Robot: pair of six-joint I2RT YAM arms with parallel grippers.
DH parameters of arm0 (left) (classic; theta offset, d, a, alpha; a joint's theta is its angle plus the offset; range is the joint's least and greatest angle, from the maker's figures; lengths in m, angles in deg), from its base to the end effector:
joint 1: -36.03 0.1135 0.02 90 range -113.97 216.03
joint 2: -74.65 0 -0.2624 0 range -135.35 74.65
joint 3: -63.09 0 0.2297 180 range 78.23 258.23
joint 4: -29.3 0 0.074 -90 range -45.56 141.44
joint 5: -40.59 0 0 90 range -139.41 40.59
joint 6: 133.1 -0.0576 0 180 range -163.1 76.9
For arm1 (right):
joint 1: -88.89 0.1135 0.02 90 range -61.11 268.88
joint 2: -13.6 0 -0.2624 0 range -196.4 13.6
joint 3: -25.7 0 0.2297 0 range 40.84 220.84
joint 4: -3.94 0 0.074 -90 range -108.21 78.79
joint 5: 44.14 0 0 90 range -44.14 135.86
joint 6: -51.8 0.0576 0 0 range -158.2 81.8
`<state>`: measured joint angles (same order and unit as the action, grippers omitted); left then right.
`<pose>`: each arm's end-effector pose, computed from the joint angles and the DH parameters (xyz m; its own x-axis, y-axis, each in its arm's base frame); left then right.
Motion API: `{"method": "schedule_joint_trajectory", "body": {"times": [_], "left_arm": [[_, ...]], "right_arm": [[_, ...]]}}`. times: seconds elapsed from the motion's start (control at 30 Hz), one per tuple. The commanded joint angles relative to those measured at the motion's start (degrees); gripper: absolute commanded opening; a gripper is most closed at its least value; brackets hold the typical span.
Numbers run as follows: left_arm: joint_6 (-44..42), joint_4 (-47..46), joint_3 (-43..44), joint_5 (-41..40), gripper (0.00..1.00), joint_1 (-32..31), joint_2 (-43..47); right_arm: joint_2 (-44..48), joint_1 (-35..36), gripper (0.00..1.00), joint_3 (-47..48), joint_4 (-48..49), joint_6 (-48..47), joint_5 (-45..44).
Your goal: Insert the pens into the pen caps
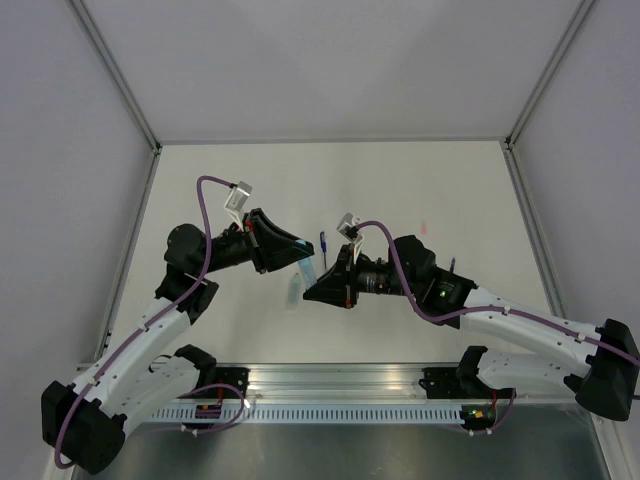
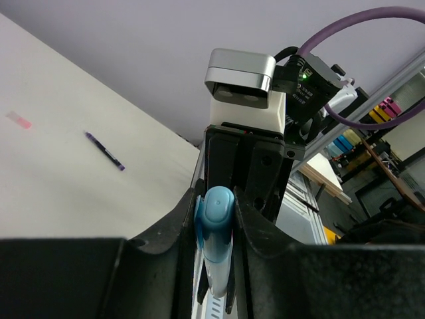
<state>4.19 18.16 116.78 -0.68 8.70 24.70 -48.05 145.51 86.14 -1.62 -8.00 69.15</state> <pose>0.1477 -0.1251 0.3581 -0.5420 -0.2655 -0.7974 0.8108 0.0846 -0.5792 0.1191 0.2222 0.3246 -0.5505 0.0042 -0.8348 -0.8170 0.2029 0.5398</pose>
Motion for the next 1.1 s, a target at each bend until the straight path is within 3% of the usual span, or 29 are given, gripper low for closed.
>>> {"method": "schedule_joint_trajectory", "body": {"times": [0.0, 0.23, 0.43, 0.63, 0.77, 1.07], "left_arm": [[4.0, -7.4, -3.3, 6.6, 0.02, -0.5, 1.3], [6.5, -11.9, -6.5, 7.0, 0.02, -1.2, 0.8], [13.4, -22.9, -9.5, 8.5, 0.02, -2.6, -2.0], [12.9, -22.3, -10.9, 8.0, 0.02, -4.7, -0.2], [9.2, -15.7, -11.5, 6.6, 0.02, -5.0, 2.2], [7.5, -17.8, -13.1, 4.3, 0.02, -8.9, 0.4]], "right_arm": [[1.3, -0.4, 0.0, 5.0, 3.4, 0.1, -4.1], [1.5, -0.5, 0.0, 10.9, 4.6, -1.8, -9.5], [-1.5, -0.5, 0.0, 16.7, 4.3, -3.5, -11.5], [-3.8, -0.9, 0.0, 21.6, 3.5, -4.7, -12.2], [-3.2, -1.3, 0.0, 24.9, 1.5, -6.5, -13.5], [-4.5, -4.8, 0.0, 30.6, -1.4, -8.3, -11.6]]}}
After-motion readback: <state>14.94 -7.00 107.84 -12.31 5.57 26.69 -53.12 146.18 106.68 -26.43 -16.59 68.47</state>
